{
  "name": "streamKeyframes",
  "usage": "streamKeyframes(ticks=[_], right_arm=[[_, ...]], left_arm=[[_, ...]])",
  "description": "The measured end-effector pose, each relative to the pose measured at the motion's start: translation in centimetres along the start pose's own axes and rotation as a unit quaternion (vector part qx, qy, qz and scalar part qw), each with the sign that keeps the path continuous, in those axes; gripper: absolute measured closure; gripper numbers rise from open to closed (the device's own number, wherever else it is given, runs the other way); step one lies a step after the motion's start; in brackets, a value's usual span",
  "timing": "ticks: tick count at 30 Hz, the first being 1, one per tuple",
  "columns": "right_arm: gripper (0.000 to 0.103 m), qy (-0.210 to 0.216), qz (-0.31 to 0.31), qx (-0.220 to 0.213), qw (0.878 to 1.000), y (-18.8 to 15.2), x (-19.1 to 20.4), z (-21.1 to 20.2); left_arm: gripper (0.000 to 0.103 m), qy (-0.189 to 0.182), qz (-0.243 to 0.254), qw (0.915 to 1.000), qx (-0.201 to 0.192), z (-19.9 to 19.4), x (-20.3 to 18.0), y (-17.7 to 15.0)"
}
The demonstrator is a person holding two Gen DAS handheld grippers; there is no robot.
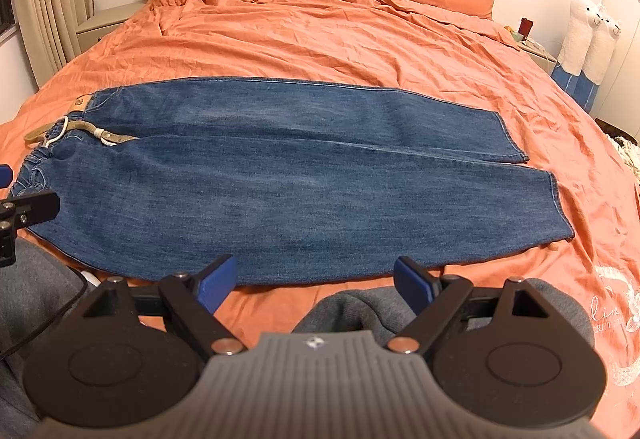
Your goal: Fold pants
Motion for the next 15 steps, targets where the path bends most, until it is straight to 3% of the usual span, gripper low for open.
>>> streamKeyframes(ticks=[15], right_arm=[[0.021, 0.002, -0.002, -0.007, 1.0, 0.19, 0.65, -0.54]], left_arm=[[0.015, 0.001, 0.0, 1.0, -0.001, -0.06, 0.12, -0.32]])
Point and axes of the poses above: each gripper's, at about its wrist camera, not at the fingertips, and z roughly the way its jaws point, x to its left, y to its top, the point moved 3 cm from there along z, roughly the way its jaws point, and after that the axes turned 12 degrees about y, right-handed, at the moved point
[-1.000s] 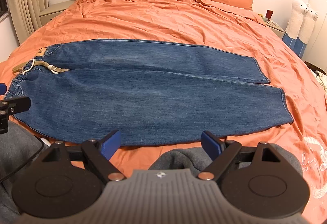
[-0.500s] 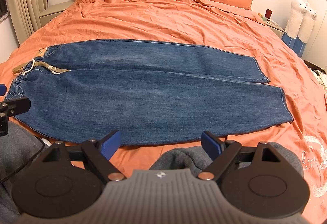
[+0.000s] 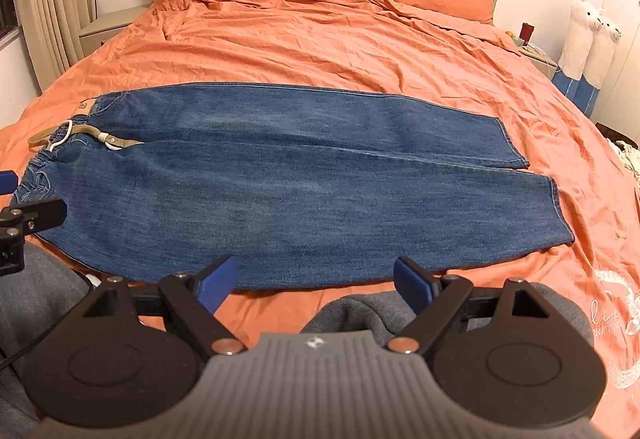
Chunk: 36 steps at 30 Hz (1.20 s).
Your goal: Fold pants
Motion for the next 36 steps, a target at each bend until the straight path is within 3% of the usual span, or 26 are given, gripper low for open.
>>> streamKeyframes(ticks=[36], right_arm=[[0.021, 0.003, -0.003, 0.0, 1.0, -0.44, 0.53, -0.18]], left_arm=[[0.015, 0.0, -0.002, 1.0, 0.001, 0.02, -0.03, 0.07]])
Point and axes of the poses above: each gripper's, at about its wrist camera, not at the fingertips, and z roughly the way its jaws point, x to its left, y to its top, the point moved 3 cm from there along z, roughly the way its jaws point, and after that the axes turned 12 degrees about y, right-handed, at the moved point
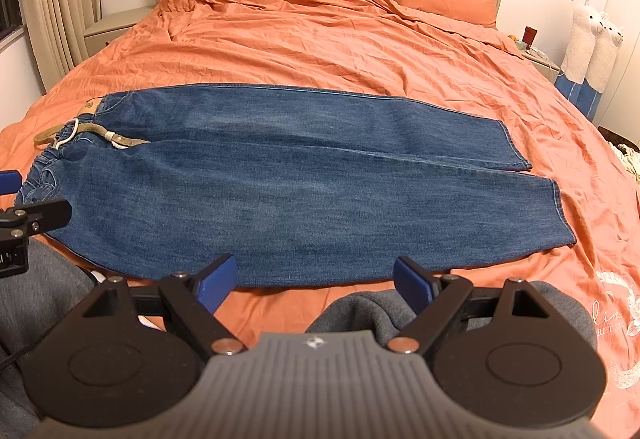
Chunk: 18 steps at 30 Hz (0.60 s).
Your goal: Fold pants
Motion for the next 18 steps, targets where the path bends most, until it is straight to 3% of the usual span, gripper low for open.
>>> streamKeyframes(ticks=[7, 12, 15, 18], right_arm=[[0.021, 0.014, 0.001, -0.01, 1.0, -0.3, -0.8, 0.1], [0.021, 0.047, -0.025, -0.038, 0.998, -0.2, -2.5, 0.4], [0.022, 0.048, -0.058, -0.045, 0.996, 0.1, -3.9, 0.9], [0.028, 0.028, -0.083, -0.031, 0.996, 0.8, -6.1, 1.7]], left_arm=[[0.021, -0.011, 0.011, 0.9998, 0.008, 0.2, 0.9, -0.7], [0.029, -0.024, 0.06, 0.9979, 0.01, 1.4, 3.0, -0.6], [0.034, -0.053, 0.136, 0.9891, 0.021, 2.7, 3.8, -0.4], [0.037, -0.059, 0.224, 0.9722, 0.034, 4.5, 4.2, -0.7]])
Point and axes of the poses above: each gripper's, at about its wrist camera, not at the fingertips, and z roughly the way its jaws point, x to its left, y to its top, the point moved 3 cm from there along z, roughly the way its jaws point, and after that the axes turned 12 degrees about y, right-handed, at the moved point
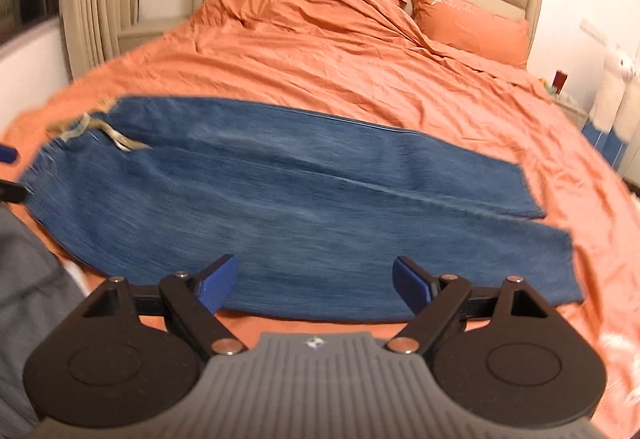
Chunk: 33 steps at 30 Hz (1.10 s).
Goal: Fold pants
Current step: 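Reach the left gripper to the jeans' side seam and close on it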
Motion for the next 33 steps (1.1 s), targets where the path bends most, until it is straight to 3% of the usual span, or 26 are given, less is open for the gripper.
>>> streamKeyframes(ticks=[3, 9, 13, 16, 18, 23, 26, 29, 33], right_arm=[[0.043, -0.012, -0.003, 0.021, 1.0, 0.2, -2.2, 0.5], [0.045, -0.037, 0.036, 0.043, 0.998, -0.5, -6.8, 0.8], [0.045, -0.056, 0.071, 0.041, 0.995, -1.0, -9.3, 0.6], [0.045, -0.071, 0.088, 0.035, 0.993, -1.3, -10.6, 0.1], [0.044, -0.086, 0.098, 0.032, 0.991, -1.5, -11.8, -0.3], [0.043, -0.12, 0.137, 0.026, 0.983, -1.8, -15.3, -1.6], [0.039, -0.132, 0.156, 0.016, 0.979, -1.8, -17.1, -2.4], [0.039, -0.144, 0.166, 0.02, 0.975, -1.7, -19.0, -2.7], [0.039, -0.148, 0.186, 0.03, 0.971, -1.9, -22.0, -2.6]], left_arm=[[0.047, 0.005, 0.069, 0.9971, 0.033, 2.4, 1.2, -0.4], [0.05, -0.05, 0.139, 0.9827, 0.112, 7.3, 4.0, -1.5], [0.051, -0.107, 0.163, 0.9616, 0.193, 10.8, 4.4, -2.4], [0.048, -0.137, 0.173, 0.9505, 0.219, 12.4, 4.5, -2.3], [0.047, -0.162, 0.178, 0.9387, 0.247, 13.3, 4.2, -2.0], [0.036, -0.214, 0.172, 0.9127, 0.302, 15.7, 3.3, -1.6], [0.031, -0.216, 0.18, 0.9045, 0.321, 16.9, 2.2, -1.5], [0.028, -0.202, 0.205, 0.9021, 0.321, 17.4, 0.7, -1.5], [0.03, -0.148, 0.243, 0.9036, 0.32, 17.7, -1.2, -1.7]])
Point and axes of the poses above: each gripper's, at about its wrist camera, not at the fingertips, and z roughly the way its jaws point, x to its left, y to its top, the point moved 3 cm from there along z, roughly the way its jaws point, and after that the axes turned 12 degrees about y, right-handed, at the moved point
